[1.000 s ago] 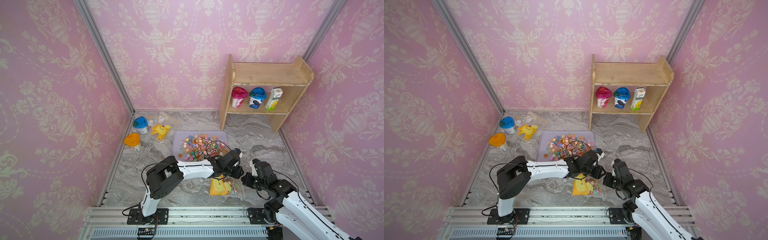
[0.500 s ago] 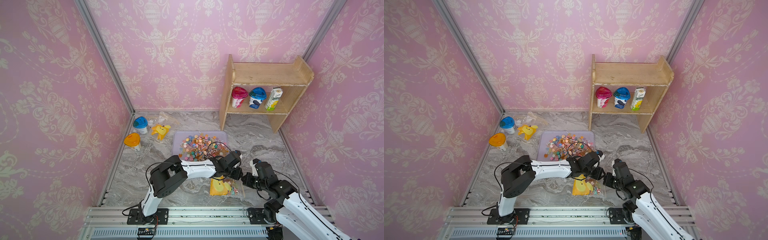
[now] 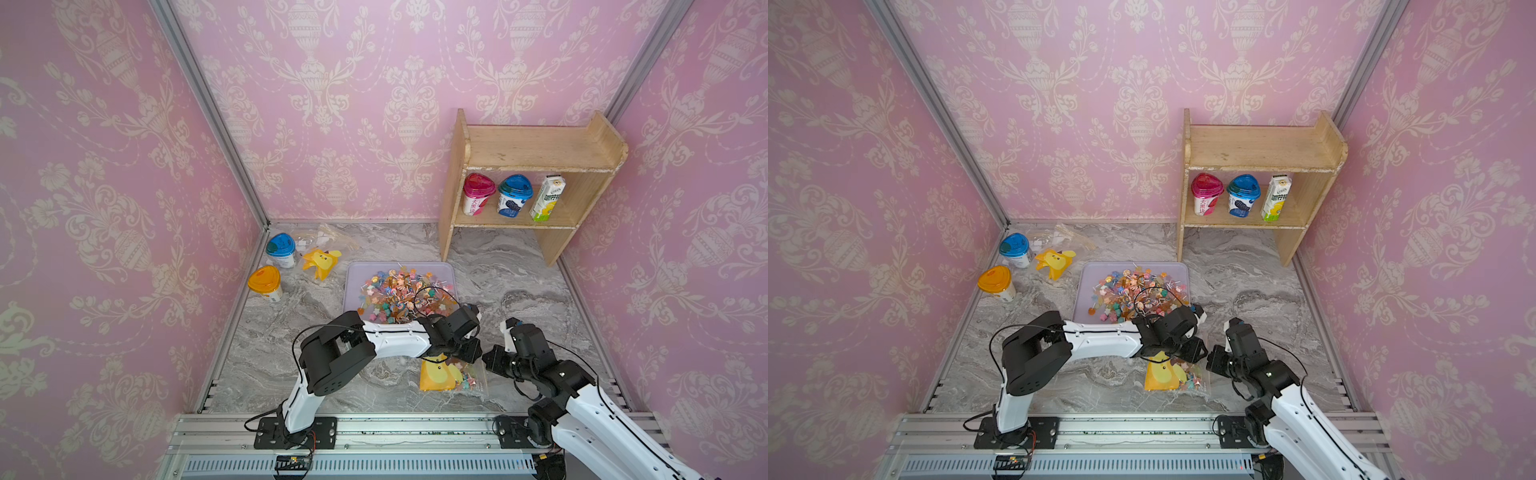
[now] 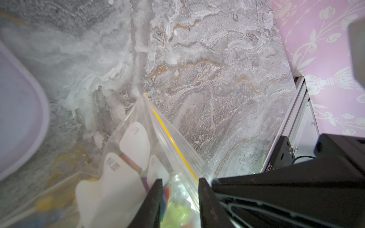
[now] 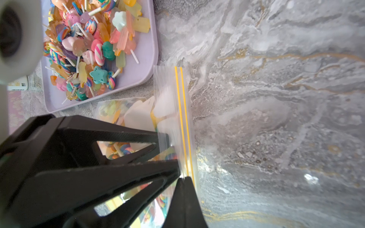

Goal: Pour candies out of the ziploc bag
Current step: Open the ziploc bag at the center of the board.

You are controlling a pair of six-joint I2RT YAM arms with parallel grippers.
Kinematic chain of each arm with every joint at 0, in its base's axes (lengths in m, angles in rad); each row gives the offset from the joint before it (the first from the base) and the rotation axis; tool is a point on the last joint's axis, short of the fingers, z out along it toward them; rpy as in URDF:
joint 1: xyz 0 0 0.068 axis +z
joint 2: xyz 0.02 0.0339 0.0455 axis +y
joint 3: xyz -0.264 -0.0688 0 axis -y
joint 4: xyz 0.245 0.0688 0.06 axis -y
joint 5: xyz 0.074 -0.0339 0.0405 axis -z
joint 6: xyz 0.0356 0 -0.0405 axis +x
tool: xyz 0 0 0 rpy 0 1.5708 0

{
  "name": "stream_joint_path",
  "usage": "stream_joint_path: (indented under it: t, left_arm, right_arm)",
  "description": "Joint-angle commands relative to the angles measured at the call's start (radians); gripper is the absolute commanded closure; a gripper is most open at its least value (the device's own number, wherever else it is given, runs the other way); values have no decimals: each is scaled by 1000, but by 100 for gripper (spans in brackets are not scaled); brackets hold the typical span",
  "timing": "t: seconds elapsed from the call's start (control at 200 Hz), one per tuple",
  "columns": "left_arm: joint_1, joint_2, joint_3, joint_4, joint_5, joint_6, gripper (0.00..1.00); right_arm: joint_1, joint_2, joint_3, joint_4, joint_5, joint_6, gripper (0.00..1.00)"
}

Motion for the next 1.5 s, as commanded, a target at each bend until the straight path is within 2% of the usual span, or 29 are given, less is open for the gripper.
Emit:
stream_joint_path:
  t: [0.0,0.15,0.45,0.62,0.831,1.181,1.491]
  left_arm:
    - [-7,-15,-8,13,33,10,67]
    - [-7,15,0,70,95,-24,66]
    - [-4,51,-3,142,142,-78,67]
    - [-2,59,-3,170,162,-99,79]
    - [5,40,-15,163,161,-91,100]
    - [19,-26,-52,132,134,-50,100]
    - [27,-82,-70,38,97,24,100]
  right_arm:
    - [0,-1,6,9,-3,3,100]
    - [1,-7,10,11,-12,1,100]
    - [1,-26,1,10,-12,2,100]
    - [1,-29,1,6,-7,1,100]
    - [0,-29,3,-20,38,1,100]
    - [-1,14,35,-72,125,-12,100]
    - [-1,39,67,-66,133,-18,100]
